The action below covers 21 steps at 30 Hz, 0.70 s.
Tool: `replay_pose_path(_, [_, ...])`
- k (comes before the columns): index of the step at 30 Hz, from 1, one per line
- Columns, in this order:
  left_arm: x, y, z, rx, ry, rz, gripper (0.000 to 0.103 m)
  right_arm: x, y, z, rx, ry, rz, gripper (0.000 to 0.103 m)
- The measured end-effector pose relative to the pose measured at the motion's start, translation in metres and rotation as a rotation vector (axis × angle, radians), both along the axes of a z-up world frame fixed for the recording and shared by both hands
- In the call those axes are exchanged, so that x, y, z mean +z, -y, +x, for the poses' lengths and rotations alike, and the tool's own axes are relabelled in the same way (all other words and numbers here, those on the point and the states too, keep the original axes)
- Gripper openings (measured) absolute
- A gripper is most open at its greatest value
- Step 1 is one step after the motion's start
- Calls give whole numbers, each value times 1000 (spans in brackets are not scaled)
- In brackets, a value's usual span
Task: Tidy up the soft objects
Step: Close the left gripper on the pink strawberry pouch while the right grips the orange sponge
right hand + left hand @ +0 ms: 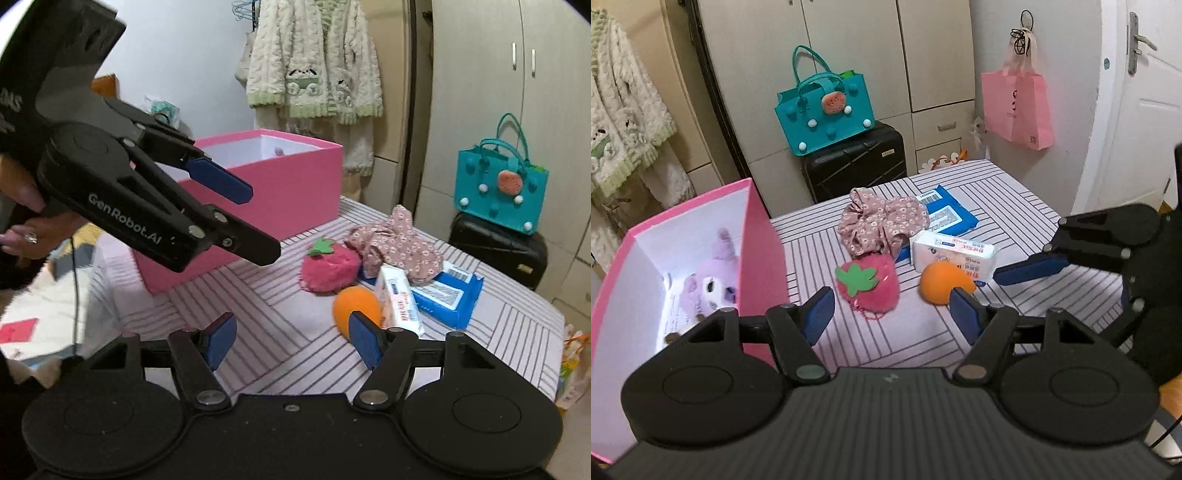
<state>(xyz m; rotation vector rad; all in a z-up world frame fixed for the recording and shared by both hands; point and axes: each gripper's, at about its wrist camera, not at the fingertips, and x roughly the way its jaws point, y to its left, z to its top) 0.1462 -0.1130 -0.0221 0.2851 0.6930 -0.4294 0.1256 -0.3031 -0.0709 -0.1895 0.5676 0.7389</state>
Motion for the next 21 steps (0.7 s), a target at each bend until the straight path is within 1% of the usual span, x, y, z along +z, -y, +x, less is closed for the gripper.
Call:
replay_pose_path(2, [-7, 5, 9, 6, -20, -8, 68, -5, -3, 1, -15, 22, -12, 72])
replay_pose_path(5, [-19, 13, 26, 17, -57, -17, 65, -16, -7, 6, -45, 58, -18, 72])
replay_pose_path(6, [-23, 15, 32, 23, -67, -19, 63, -20, -9, 9, -59, 61, -36, 72])
replay_pose_path(10, [-37, 21, 60, 75, -115, -5, 61, -30, -17, 20, -100, 52, -84, 72])
replay_pose_path(13, [-41, 21, 72, 115, -104, 12, 61, -34, -17, 27, -143, 26, -57, 72])
replay_pose_path(15, [-43, 21, 77, 134, -98, 19, 61, -37, -16, 31, -183, 13, -38, 75])
replay_pose_path(18, [-48, 22, 85, 143, -122, 7, 61, -39, -13, 36, -215, -26, -10, 75])
replay_pose_path(21, [-53, 24, 89, 156, -126, 6, 61, -38, -7, 40, -241, -61, 44, 75])
